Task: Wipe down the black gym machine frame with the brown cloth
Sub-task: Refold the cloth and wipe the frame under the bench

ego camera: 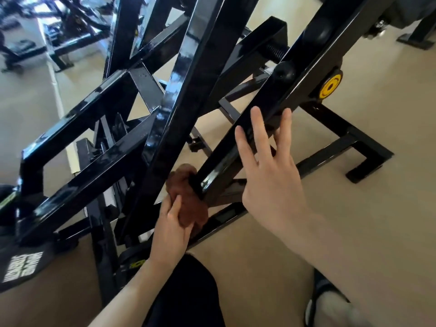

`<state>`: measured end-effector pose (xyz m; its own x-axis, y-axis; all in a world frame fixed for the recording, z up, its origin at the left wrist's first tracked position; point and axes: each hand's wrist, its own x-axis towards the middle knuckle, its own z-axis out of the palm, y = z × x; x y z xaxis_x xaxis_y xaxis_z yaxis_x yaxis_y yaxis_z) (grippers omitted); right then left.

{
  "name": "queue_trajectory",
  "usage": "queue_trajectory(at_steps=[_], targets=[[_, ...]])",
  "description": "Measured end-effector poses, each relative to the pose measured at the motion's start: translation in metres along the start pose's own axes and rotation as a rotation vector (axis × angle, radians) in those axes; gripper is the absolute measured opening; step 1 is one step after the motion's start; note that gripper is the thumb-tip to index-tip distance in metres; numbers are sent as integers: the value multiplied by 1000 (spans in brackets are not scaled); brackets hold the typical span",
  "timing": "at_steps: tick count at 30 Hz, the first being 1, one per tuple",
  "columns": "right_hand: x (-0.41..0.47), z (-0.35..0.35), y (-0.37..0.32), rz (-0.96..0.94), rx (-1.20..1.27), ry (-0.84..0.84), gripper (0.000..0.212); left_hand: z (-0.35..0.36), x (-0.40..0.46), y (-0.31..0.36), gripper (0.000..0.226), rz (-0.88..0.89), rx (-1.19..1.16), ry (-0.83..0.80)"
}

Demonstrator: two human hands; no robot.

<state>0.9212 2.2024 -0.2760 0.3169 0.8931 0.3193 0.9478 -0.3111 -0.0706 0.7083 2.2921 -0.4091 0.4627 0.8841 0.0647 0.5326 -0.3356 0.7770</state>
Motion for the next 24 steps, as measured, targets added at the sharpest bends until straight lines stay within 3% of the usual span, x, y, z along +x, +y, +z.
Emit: queue_trajectory(at_steps=[5, 7, 12, 15, 19, 21, 24], targets=[[-2, -6, 2, -15, -16, 2, 83, -6, -20, -11, 50, -117, 35, 34], [-2, -6, 0, -10, -37, 6, 82, 2, -9, 17, 52, -66, -5, 49], [-7, 7, -10, -59, -192, -53, 93, 21, 26, 72, 61, 113, 200, 123], [-9, 10, -11, -86, -226, -57, 93, 5, 8, 17, 53, 89, 243, -4], [-11, 13, -12, -77, -210, -54, 92, -34, -54, -88, 57, 68, 748, -174], [-10, 16, -14, -62, -191, -54, 94, -44, -62, -113, 63, 153, 960, -254], [-8, 18, -16, -45, -146, -52, 97, -40, -60, -112, 67, 149, 999, -251]])
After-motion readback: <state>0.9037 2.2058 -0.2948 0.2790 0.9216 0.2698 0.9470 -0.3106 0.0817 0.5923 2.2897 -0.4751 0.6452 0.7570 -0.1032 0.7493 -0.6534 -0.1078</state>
